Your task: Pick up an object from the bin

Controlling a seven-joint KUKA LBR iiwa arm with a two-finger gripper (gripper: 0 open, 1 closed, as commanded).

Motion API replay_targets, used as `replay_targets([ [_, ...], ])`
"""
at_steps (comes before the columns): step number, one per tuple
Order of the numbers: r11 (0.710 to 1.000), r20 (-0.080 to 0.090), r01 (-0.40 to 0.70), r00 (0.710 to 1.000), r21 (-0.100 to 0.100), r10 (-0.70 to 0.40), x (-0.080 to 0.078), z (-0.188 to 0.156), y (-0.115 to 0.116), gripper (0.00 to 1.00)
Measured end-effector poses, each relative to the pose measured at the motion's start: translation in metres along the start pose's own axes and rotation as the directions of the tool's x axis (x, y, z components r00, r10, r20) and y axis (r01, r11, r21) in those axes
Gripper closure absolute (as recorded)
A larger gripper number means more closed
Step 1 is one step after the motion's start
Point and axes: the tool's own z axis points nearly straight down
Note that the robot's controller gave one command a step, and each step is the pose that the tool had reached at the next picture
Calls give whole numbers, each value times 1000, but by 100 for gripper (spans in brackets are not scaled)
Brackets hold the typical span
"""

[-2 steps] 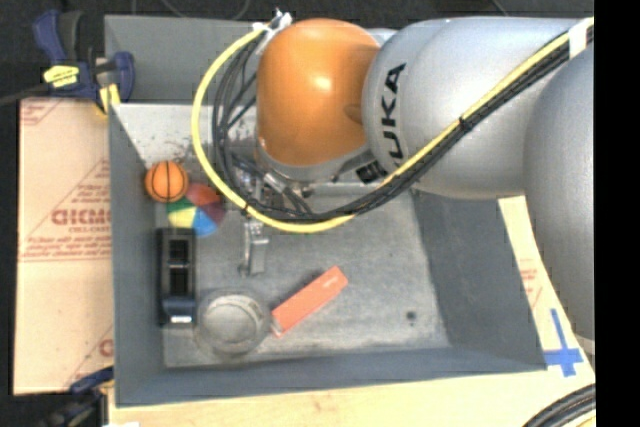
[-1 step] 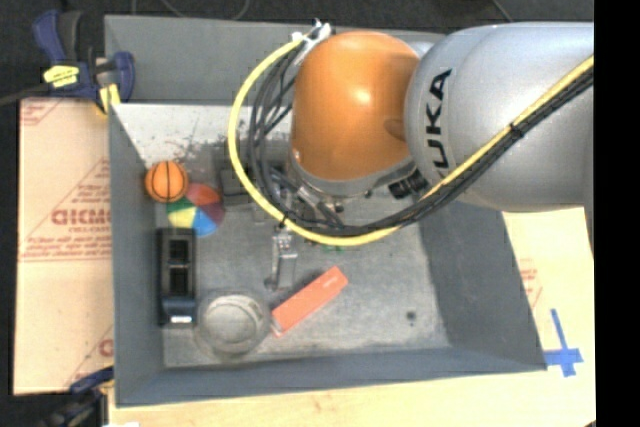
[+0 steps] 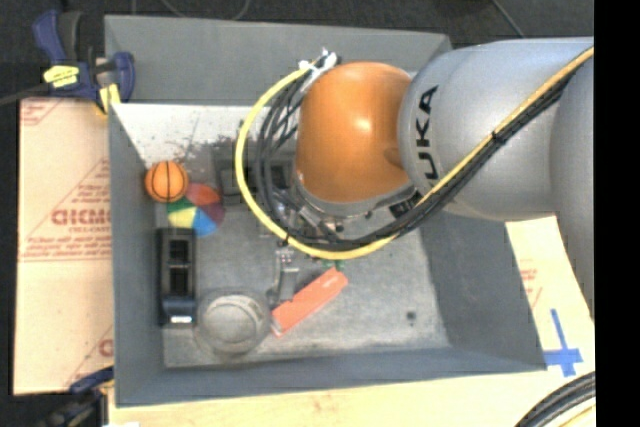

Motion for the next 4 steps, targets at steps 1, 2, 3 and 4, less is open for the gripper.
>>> replay_targets([
  [1, 1000, -9, 2, 1000, 3, -2, 5, 42, -40, 0],
  [2, 999, -10, -37, 999, 3, 37, 21, 59, -70, 0],
  [3, 1000, -4, 3, 1000, 4, -3, 23, 104, -85, 0],
  [4, 983, -12, -185, 983, 4, 186, 39, 126, -82, 100],
])
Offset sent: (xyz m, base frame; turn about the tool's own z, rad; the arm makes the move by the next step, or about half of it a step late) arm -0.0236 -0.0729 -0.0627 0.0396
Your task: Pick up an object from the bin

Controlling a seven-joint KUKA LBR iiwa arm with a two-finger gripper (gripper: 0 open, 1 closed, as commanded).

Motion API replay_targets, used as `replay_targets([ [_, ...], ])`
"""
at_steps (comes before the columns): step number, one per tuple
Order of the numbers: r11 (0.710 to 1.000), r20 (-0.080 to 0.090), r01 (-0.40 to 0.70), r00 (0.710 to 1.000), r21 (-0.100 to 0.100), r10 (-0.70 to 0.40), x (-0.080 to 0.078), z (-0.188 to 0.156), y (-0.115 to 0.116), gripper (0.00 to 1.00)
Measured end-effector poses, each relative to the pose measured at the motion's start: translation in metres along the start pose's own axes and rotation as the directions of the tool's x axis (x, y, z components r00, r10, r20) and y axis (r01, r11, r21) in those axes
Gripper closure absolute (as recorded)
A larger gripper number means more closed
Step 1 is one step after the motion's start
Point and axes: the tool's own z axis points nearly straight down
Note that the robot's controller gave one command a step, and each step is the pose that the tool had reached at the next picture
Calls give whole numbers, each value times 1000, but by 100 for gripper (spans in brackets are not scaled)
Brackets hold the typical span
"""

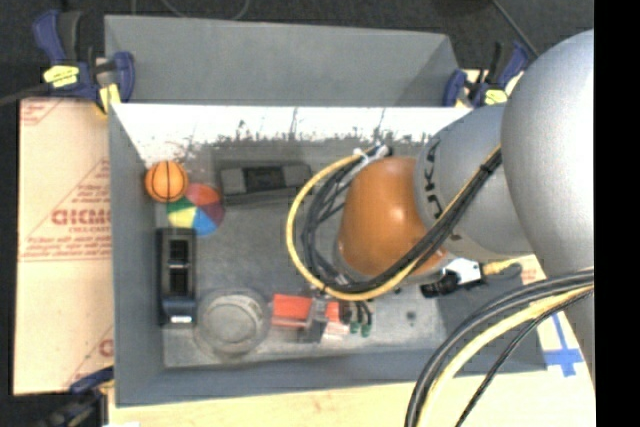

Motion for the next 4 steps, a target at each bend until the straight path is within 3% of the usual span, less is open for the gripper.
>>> replay_targets([
  [1, 1000, 0, -1, 1000, 0, 1, 0, 0, 0, 100],
  [2, 1000, 2, 21, 1000, 0, -21, -15, -121, -1, 100],
  [3, 1000, 1, 20, 1000, 0, -20, -15, -121, -1, 100],
  [4, 999, -5, 35, 999, 2, -34, -19, -165, 4, 100],
])
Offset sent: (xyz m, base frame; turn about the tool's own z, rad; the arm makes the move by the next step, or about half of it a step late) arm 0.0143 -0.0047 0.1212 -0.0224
